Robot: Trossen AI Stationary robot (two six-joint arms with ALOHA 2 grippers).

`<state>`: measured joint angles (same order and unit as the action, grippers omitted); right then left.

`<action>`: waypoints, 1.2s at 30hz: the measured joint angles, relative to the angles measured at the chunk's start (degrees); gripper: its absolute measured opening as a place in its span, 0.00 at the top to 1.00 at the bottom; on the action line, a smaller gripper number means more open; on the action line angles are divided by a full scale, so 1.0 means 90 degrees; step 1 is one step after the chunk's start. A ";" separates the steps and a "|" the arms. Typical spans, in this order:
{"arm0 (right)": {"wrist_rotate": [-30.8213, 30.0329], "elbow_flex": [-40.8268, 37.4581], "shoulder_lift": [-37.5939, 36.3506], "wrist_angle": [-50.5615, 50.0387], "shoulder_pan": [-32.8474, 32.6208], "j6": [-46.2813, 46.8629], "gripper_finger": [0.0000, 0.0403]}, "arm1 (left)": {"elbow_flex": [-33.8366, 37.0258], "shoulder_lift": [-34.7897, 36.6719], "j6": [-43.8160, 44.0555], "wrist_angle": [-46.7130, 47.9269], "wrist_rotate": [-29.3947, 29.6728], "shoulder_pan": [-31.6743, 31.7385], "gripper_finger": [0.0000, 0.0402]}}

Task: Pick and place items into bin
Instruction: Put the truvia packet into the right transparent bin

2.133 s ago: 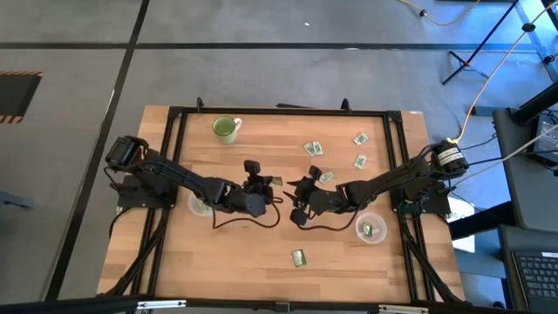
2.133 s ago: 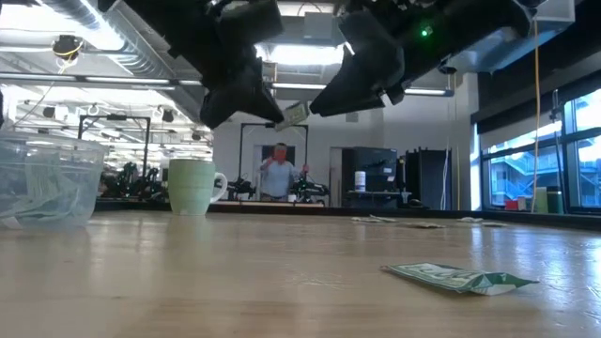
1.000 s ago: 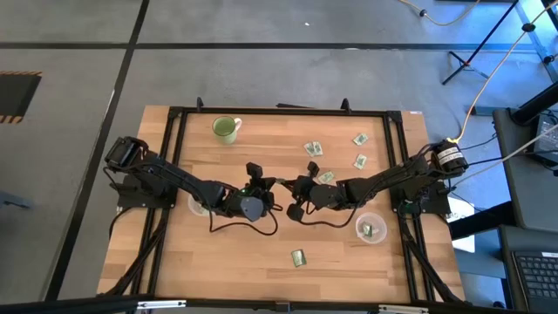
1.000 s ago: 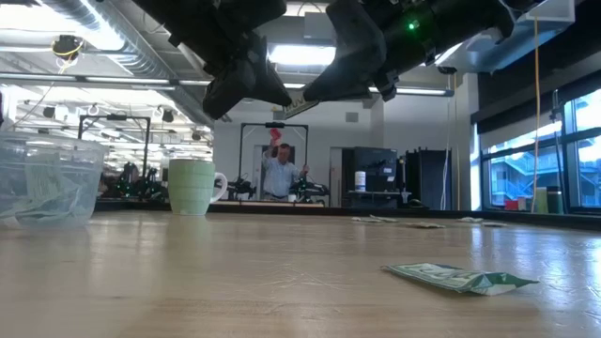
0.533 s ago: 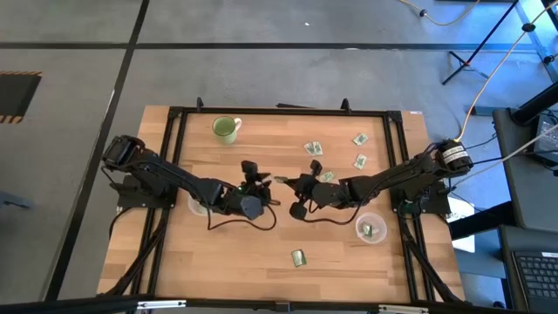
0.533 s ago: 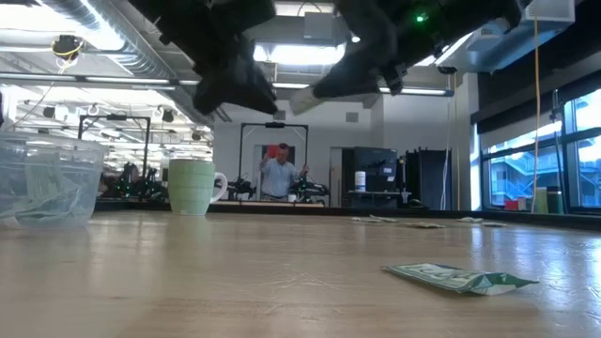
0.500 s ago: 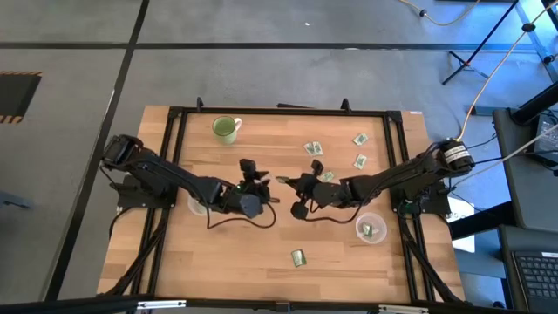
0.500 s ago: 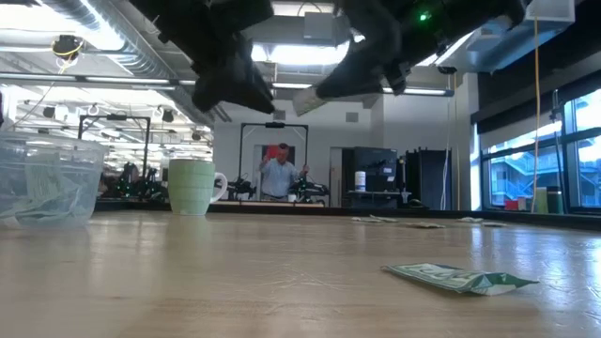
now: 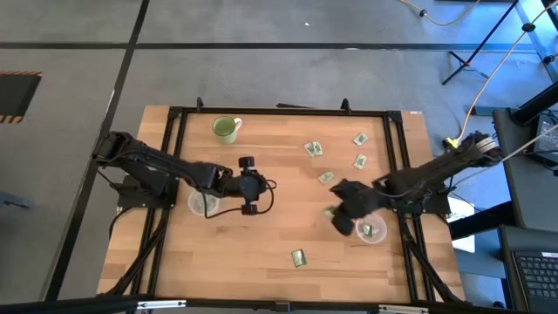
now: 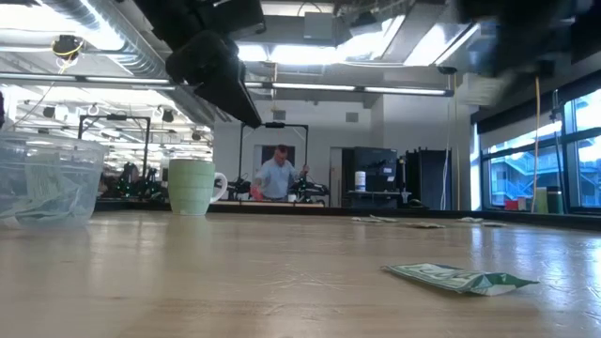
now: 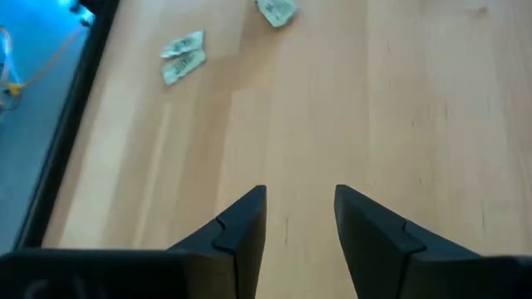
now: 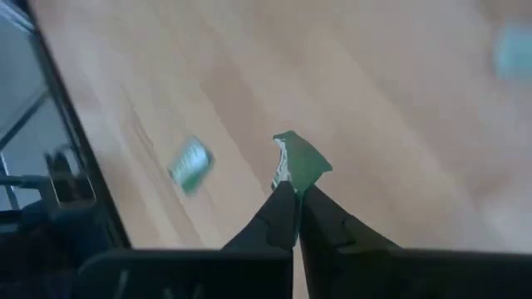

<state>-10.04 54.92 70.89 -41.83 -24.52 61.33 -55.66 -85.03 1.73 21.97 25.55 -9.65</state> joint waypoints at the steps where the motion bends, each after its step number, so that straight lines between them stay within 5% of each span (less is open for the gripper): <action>1: 0.0053 0.0000 -0.0075 -0.0262 -0.0172 0.0401 0.99 | 0.0000 -0.0001 -0.0025 -0.0011 -0.0055 0.0033 0.66; 17: 0.0081 -0.0148 -0.0274 -0.2269 -0.2300 0.4288 0.99 | 0.0000 -0.0001 -0.0108 -0.0130 -0.0698 0.0433 0.68; 36: 0.0072 -0.1990 -0.0288 -0.0998 -0.2469 0.4832 0.99 | 0.0000 -0.0001 -0.0101 -0.0129 -0.0710 0.0433 0.68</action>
<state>-9.39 37.01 68.29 -50.81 -46.74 104.82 -55.66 -85.03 0.82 20.81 19.16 -5.76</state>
